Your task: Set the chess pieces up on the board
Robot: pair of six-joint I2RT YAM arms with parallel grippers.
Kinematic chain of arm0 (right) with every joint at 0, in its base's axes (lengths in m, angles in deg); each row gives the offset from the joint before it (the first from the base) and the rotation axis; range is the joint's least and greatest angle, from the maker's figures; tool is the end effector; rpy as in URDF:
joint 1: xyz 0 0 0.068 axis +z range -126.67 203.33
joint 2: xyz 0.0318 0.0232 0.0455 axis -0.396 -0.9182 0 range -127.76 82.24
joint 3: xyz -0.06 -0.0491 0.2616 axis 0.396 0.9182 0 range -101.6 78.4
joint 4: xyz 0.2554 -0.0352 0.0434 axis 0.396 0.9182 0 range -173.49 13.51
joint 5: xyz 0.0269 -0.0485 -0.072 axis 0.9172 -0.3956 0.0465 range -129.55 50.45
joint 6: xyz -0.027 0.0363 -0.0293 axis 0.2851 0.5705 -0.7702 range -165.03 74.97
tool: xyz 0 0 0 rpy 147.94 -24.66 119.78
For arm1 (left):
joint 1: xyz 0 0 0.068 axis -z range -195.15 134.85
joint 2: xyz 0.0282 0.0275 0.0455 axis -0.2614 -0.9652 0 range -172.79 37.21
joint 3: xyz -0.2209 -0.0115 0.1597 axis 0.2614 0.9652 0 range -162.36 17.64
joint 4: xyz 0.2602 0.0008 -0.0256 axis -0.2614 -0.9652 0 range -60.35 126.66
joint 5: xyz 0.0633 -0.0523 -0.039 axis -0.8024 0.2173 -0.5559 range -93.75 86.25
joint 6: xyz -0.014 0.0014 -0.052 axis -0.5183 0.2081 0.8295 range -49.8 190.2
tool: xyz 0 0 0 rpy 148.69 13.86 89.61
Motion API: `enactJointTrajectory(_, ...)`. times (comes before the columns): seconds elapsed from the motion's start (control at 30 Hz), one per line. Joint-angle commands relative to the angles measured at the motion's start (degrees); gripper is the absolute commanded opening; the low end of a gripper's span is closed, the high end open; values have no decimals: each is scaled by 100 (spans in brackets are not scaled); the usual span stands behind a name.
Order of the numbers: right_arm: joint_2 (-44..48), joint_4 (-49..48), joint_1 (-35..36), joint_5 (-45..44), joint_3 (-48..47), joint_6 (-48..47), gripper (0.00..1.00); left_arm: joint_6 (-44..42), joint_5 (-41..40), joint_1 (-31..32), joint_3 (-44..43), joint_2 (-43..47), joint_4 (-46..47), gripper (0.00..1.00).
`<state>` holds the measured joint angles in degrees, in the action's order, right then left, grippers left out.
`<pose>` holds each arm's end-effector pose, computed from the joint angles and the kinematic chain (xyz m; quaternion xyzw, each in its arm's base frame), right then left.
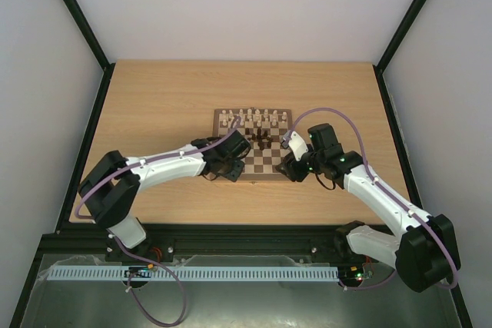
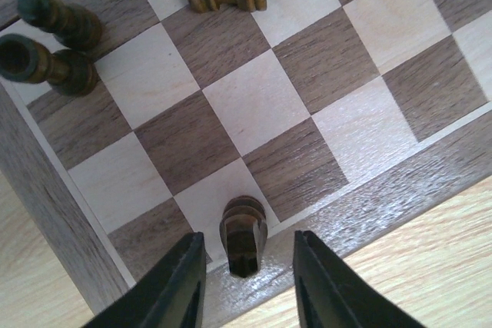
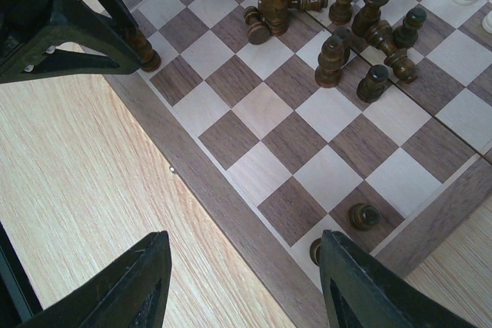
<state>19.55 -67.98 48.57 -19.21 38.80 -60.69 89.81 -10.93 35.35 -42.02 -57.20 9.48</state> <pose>0.2043 0.1099 0.2402 -0.3816 0.8043 0.1942 0.4120 0.2116 -0.2498 0.1899 0.2432 0.9373 -0.0893 0.2331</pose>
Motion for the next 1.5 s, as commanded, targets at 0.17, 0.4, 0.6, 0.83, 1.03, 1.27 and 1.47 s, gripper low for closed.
enactJointTrajectory(0.17,-292,490,-23,-19,-589,108,53,-195,14,-17,-83,817,-451,45)
enactJointTrajectory(0.4,-278,364,-25,-200,-627,266,52,-72,97,-774,23,1060,-250,40)
enactJointTrajectory(0.6,-37,102,-32,-405,-182,291,52,-145,252,-1174,-149,478,0,40)
enactJointTrajectory(0.83,31,50,-44,-408,-101,266,52,-309,254,-1274,-521,-244,143,35)
enactJointTrajectory(1.03,58,50,-53,-394,-75,239,52,-373,350,-1280,-722,-524,221,35)
enactJointTrajectory(1.27,72,50,-54,-354,-66,222,52,-419,211,-1288,-1020,-867,165,32)
enactJointTrajectory(1.47,60,49,-54,-346,-57,210,52,-441,167,-1300,-1111,-1052,142,25)
